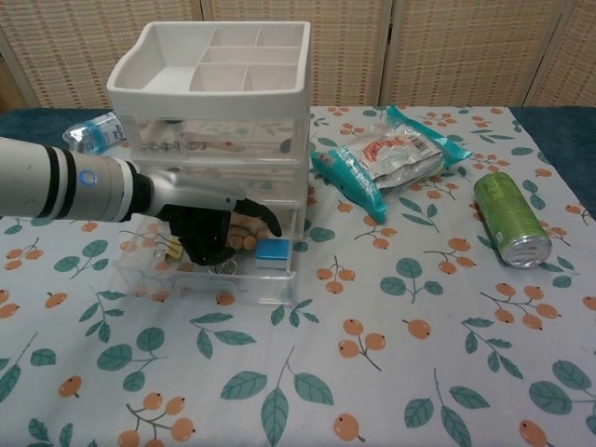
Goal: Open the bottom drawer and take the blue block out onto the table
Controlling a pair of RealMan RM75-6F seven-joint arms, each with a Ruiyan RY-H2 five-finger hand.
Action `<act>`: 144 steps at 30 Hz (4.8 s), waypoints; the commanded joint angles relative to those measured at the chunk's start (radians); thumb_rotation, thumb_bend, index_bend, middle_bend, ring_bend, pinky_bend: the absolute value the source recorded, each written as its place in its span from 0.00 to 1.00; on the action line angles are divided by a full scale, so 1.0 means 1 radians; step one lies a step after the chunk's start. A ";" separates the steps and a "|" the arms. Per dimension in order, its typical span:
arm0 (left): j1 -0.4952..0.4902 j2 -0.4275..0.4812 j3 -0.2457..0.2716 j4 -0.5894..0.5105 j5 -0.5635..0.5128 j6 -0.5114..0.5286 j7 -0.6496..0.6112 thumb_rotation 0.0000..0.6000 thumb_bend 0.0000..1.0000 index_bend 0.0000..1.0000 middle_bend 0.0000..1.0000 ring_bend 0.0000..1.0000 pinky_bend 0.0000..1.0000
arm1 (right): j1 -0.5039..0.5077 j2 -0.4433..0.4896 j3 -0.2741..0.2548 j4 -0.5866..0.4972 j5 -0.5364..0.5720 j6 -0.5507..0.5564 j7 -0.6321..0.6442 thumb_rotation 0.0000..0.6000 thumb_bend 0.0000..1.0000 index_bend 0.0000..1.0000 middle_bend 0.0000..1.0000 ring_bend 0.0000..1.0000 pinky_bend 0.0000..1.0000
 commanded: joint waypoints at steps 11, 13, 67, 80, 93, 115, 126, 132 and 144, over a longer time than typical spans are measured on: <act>-0.044 -0.026 0.006 0.053 -0.025 -0.062 -0.044 1.00 0.59 0.12 0.96 1.00 1.00 | -0.004 -0.001 0.000 0.002 0.004 0.002 0.002 1.00 0.27 0.19 0.15 0.22 0.21; -0.046 -0.021 0.008 0.048 -0.023 -0.069 -0.053 1.00 0.59 0.14 0.96 1.00 1.00 | -0.004 -0.002 0.000 0.003 0.004 0.002 0.002 1.00 0.27 0.19 0.15 0.22 0.21; -0.101 0.021 0.041 -0.022 0.116 -0.115 -0.143 1.00 0.58 0.30 0.95 1.00 1.00 | -0.010 -0.007 0.001 0.010 0.015 -0.003 0.006 1.00 0.27 0.19 0.15 0.22 0.21; -0.154 0.017 0.101 -0.010 -0.044 -0.047 0.053 1.00 0.58 0.33 0.94 1.00 1.00 | -0.012 -0.008 0.002 0.016 0.018 -0.003 0.014 1.00 0.27 0.19 0.15 0.22 0.21; -0.224 0.055 0.177 -0.085 -0.219 -0.014 0.166 1.00 0.58 0.34 0.94 1.00 1.00 | -0.013 -0.009 0.002 0.015 0.016 -0.002 0.016 1.00 0.27 0.19 0.15 0.22 0.21; -0.217 0.119 0.199 -0.200 -0.262 0.126 0.180 1.00 0.58 0.36 0.92 1.00 1.00 | -0.018 -0.005 0.003 0.008 0.011 0.008 0.014 1.00 0.27 0.19 0.15 0.22 0.21; -0.057 0.099 0.172 -0.051 0.199 0.288 -0.024 1.00 0.49 0.37 0.90 1.00 1.00 | -0.018 -0.006 0.001 0.010 0.007 0.007 0.017 1.00 0.27 0.19 0.15 0.22 0.21; -0.038 0.068 0.193 0.068 0.375 0.347 -0.098 1.00 0.42 0.38 0.90 1.00 1.00 | -0.014 -0.005 0.002 0.008 0.005 0.003 0.013 1.00 0.27 0.19 0.16 0.22 0.21; -0.029 -0.012 0.271 0.292 0.652 0.500 -0.191 1.00 0.28 0.39 0.93 1.00 1.00 | -0.014 -0.003 0.002 0.004 0.007 0.002 0.011 1.00 0.27 0.19 0.16 0.22 0.21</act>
